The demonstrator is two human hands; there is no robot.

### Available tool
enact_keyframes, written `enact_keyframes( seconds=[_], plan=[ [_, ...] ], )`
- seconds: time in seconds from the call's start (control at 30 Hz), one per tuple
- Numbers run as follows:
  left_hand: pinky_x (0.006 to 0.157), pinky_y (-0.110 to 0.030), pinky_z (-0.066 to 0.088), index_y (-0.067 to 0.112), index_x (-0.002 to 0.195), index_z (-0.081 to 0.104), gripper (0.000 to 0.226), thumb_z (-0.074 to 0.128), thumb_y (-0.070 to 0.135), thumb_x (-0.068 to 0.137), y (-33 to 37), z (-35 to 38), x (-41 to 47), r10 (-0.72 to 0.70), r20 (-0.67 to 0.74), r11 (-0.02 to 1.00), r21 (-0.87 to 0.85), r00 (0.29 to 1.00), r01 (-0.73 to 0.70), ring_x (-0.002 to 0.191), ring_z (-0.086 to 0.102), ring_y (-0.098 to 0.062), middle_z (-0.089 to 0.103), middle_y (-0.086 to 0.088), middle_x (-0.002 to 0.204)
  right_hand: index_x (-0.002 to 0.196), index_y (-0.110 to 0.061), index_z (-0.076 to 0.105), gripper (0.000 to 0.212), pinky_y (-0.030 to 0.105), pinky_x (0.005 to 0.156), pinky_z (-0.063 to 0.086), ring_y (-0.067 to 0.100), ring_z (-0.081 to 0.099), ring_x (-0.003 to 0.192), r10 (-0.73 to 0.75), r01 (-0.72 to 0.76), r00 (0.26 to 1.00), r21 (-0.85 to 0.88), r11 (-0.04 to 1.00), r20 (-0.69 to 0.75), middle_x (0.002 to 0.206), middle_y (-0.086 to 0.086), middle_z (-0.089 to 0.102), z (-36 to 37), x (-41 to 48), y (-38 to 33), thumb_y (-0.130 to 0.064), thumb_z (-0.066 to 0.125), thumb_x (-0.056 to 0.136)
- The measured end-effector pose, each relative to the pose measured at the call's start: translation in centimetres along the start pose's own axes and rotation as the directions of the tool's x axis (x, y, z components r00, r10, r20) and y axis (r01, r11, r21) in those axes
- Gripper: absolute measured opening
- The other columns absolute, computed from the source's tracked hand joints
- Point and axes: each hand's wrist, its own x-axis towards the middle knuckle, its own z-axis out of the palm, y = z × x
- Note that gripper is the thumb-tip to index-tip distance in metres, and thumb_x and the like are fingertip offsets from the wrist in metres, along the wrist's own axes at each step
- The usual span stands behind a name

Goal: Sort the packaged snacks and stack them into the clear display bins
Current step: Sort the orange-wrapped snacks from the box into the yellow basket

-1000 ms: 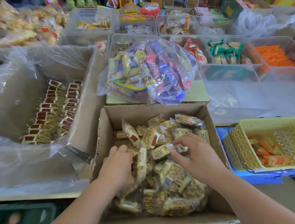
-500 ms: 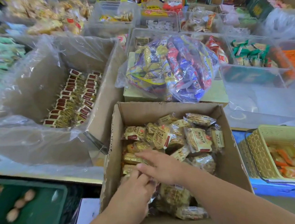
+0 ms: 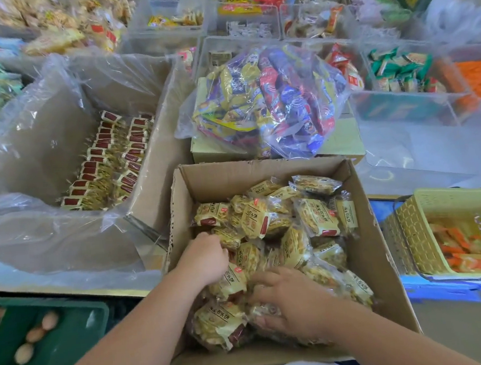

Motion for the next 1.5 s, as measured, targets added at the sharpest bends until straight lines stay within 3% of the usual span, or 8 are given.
enact_keyframes(
  seconds=[0.17,0.37,0.47,0.53,0.73,0.97,1.2,1.5],
  plan=[
    [0.091,-0.036,0.052,0.005,0.127,0.063,0.03,0.057,0.019,0.1,-0.1,1.7,3.3,-0.131,0.035,0.987,0.093,0.991,0.127,0.107,0.062,-0.029,0.052,-0.013,0.132,0.145,-0.043,0.046,0.046,0.046,0.124,0.022,0.023,0.027,0.148,0.074,-0.072,0.996,0.04,0.997,-0.049,0.165,-0.006,0.026,0.1,-1.4,1.5,-0.052,0.048,0.1],
    [0.108,-0.038,0.045,0.007,0.15,0.039,0.081,0.078,0.038,0.085,-0.1,1.2,5.2,-0.195,0.21,0.98,0.082,0.958,0.182,0.133,0.051,-0.035,0.045,-0.019,0.148,0.15,-0.042,0.043,0.048,0.041,0.122,0.021,0.019,0.025,0.148,0.146,-0.133,0.985,0.142,0.981,-0.09,0.164,-0.007,0.028,0.0,-1.8,2.6,-0.053,0.043,0.103],
    [0.093,-0.034,0.05,0.008,0.128,0.065,0.039,0.058,0.035,0.1,0.0,0.7,5.4,-0.087,0.234,0.973,0.23,0.968,0.032,0.114,0.063,-0.03,0.066,-0.014,0.128,0.15,-0.04,0.045,0.048,0.04,0.122,0.02,0.021,0.026,0.149,0.148,-0.133,0.984,0.145,0.98,-0.098,0.164,-0.004,0.029,0.2,-1.6,2.7,-0.053,0.044,0.103],
    [0.086,-0.033,0.049,0.007,0.117,0.07,0.035,0.044,0.028,0.107,0.4,0.6,5.3,-0.045,0.242,0.937,0.347,0.969,-0.043,0.107,0.066,-0.028,0.071,-0.011,0.118,0.149,-0.04,0.046,0.048,0.04,0.123,0.02,0.022,0.025,0.15,0.156,-0.14,0.983,0.156,0.978,-0.096,0.164,-0.004,0.029,0.4,-1.6,2.7,-0.053,0.045,0.103],
    [0.089,-0.033,0.054,0.003,0.117,0.067,0.031,0.061,0.025,0.096,0.5,1.6,5.3,-0.079,0.268,0.905,0.424,0.96,-0.044,0.108,0.066,-0.029,0.068,-0.013,0.123,0.149,-0.04,0.046,0.048,0.041,0.123,0.021,0.02,0.024,0.149,0.159,-0.137,0.983,0.201,0.97,-0.096,0.164,-0.005,0.029,0.3,-1.7,2.9,-0.052,0.046,0.103],
    [0.111,-0.042,0.044,0.02,0.159,0.024,0.103,0.082,0.047,0.079,-0.6,2.6,5.6,-0.043,0.238,0.908,0.415,0.97,-0.061,0.137,0.044,-0.034,0.029,-0.011,0.154,0.148,-0.043,0.046,0.047,0.041,0.124,0.02,0.018,0.022,0.15,0.177,-0.153,0.98,0.225,0.962,-0.091,0.164,-0.007,0.028,0.2,-1.3,3.0,-0.053,0.045,0.102],
    [0.122,-0.046,0.027,0.019,0.162,0.005,0.121,0.082,0.051,0.075,-1.5,3.6,6.8,0.002,0.201,0.877,0.471,0.98,-0.098,0.15,0.023,-0.034,0.013,-0.01,0.164,0.147,-0.042,0.048,0.046,0.043,0.125,0.02,0.019,0.023,0.151,0.183,-0.151,0.977,0.242,0.958,-0.112,0.163,-0.006,0.03,0.6,-1.0,3.2,-0.054,0.044,0.103],
    [0.123,-0.054,0.019,0.02,0.155,0.024,0.117,0.076,0.072,0.064,-1.7,4.5,7.3,0.055,0.149,0.834,0.538,0.987,-0.127,0.142,0.033,-0.033,0.033,-0.01,0.148,0.144,-0.04,0.052,0.045,0.042,0.122,0.025,0.018,0.028,0.148,0.186,-0.138,0.971,0.285,0.949,-0.149,0.161,-0.006,0.035,1.2,-0.9,3.7,-0.054,0.046,0.102]
  ],
)
